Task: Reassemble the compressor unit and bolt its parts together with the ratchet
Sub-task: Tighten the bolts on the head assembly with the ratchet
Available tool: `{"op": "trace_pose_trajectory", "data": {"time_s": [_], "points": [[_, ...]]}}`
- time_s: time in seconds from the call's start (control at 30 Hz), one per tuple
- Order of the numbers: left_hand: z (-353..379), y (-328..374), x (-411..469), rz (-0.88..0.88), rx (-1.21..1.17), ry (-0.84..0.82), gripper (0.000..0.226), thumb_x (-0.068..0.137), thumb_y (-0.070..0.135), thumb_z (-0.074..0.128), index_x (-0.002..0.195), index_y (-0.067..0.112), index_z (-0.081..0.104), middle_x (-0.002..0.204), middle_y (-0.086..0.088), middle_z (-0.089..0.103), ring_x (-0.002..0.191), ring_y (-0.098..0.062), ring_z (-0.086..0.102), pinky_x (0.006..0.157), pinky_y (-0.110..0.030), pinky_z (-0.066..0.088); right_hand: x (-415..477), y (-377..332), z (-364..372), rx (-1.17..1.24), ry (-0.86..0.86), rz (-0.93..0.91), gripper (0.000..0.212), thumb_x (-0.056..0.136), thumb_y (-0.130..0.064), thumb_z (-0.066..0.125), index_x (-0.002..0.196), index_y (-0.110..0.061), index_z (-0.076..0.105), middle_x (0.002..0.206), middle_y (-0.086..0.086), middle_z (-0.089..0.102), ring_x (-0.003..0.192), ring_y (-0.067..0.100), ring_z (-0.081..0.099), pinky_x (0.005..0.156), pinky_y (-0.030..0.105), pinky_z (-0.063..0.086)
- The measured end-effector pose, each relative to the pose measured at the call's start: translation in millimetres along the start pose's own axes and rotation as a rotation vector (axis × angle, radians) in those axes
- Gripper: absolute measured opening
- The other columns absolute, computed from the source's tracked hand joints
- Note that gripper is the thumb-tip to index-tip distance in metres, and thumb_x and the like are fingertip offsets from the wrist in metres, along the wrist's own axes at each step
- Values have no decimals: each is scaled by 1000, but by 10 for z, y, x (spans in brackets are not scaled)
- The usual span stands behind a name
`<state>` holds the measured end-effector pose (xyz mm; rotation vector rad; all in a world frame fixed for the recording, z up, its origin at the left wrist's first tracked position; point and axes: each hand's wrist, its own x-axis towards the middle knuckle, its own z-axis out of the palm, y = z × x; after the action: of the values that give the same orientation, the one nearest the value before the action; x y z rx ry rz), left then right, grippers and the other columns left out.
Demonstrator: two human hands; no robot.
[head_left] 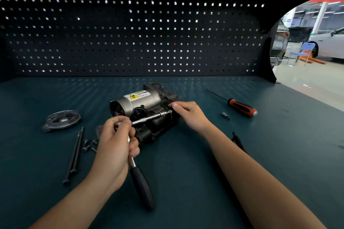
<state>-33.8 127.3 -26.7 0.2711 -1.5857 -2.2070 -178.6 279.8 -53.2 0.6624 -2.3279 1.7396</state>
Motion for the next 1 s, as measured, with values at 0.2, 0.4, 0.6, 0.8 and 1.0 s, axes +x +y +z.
{"op": "trace_pose_trajectory", "data": {"time_s": [0.2,0.4,0.6,0.8,1.0], "points": [[48,-81,-74,-89,-129,82,19,96,8,40,80,17,45,64,-1,39,36,-3,29,32,-14,24,1,8,5,-4,10,-5,25,95,-11,50,108,0,68,91,-9,62,78,-32,47,69,-8,32],[124,-158,-157,-204,-385,178,20,99,10,39,81,14,45,65,-2,38,35,-4,35,34,-11,29,-5,-6,24,-12,18,-12,24,95,-10,50,107,1,68,98,-3,64,82,-16,54,72,-4,35],[132,-247,-201,-280,-391,181,19,100,11,36,82,14,42,66,-2,37,33,-4,34,33,-11,29,-17,-18,29,-13,25,-8,24,95,-10,51,107,2,68,103,1,66,89,-6,55,73,-4,35],[101,-187,-145,-142,-186,123,20,98,10,39,82,19,45,68,-2,39,35,-4,33,33,-16,28,-35,-33,33,-13,25,5,24,95,-11,51,107,0,68,108,6,68,96,0,56,75,-4,35],[-60,-164,-74,-19,223,-27,15,99,23,38,86,29,45,60,-1,51,34,-8,44,38,-22,35,-26,-55,7,-21,-11,56,26,95,-10,49,112,-4,67,113,2,65,100,-3,51,72,-8,31]]}}
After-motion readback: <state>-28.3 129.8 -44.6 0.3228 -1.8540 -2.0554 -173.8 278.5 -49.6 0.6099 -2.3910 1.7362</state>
